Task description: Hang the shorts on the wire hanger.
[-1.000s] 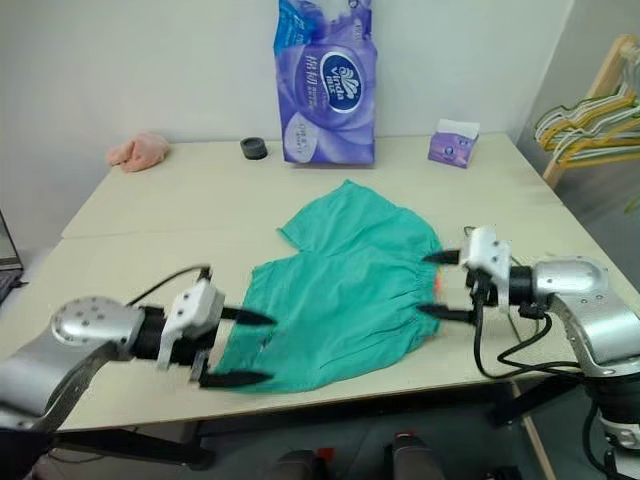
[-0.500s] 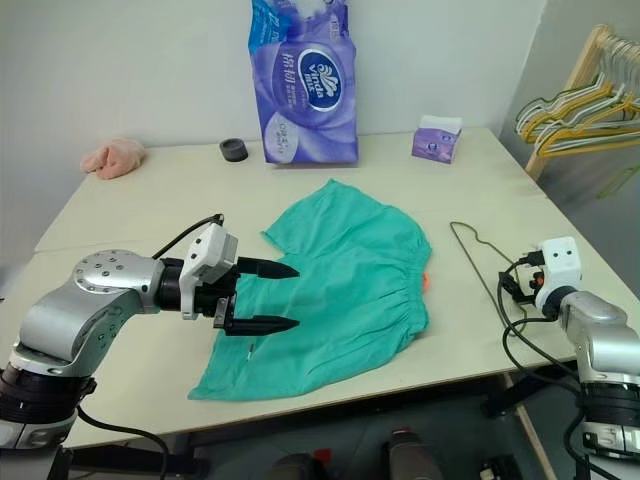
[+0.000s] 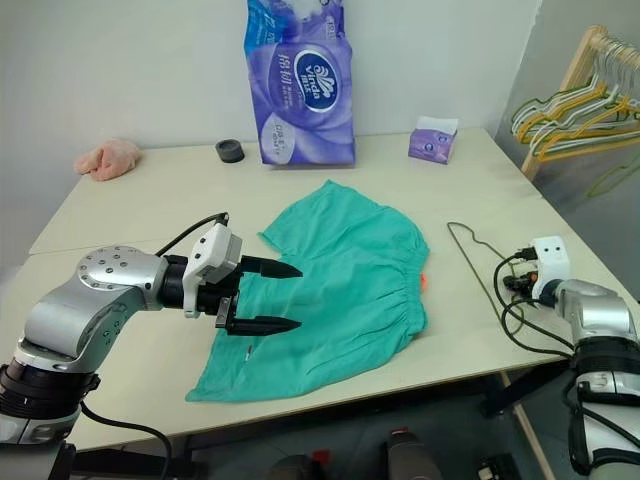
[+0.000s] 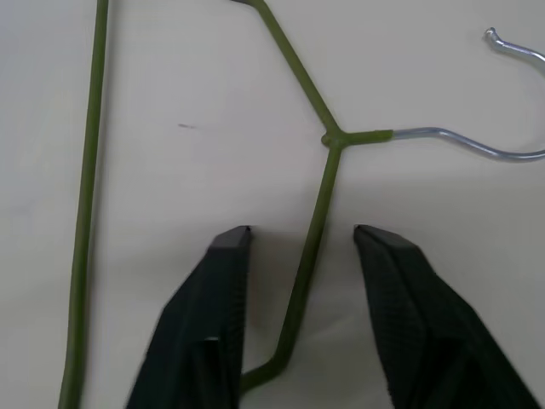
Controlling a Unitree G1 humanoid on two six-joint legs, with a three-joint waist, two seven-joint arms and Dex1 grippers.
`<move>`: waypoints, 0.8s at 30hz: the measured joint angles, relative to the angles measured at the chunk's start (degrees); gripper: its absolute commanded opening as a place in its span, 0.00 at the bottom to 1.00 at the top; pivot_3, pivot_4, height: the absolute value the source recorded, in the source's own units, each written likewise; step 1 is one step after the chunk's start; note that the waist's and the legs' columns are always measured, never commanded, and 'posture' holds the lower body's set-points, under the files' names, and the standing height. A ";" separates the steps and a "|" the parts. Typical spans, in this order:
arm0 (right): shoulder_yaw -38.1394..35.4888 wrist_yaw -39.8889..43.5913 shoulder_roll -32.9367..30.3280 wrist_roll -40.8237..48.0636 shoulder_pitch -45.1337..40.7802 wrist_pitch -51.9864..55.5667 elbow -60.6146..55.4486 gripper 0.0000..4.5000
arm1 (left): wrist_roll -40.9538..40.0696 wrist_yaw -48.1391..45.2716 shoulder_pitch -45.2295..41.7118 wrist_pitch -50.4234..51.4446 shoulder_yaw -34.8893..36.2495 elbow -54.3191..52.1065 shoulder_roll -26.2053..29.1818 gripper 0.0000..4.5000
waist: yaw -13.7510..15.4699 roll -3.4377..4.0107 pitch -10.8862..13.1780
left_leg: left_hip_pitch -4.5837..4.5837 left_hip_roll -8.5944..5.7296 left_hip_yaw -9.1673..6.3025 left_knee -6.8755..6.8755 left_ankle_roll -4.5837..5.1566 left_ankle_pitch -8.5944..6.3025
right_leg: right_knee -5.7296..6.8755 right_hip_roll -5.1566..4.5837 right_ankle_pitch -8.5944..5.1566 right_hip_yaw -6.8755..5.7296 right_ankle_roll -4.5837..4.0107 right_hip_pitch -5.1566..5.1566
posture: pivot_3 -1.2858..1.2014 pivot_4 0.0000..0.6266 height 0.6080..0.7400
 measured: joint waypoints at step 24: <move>5.34 -3.47 -2.07 -11.01 0.96 -25.89 -20.68 0.01 | 5.50 16.04 -9.69 -1.81 6.78 23.37 -9.46 1.00 | -0.33 0.09 0.04 | -0.24 0.02 0.17 0.01 -0.08 -0.07 | -0.19 -0.23 0.40 0.19 0.15 -0.24 | 0.44 0.16 1.00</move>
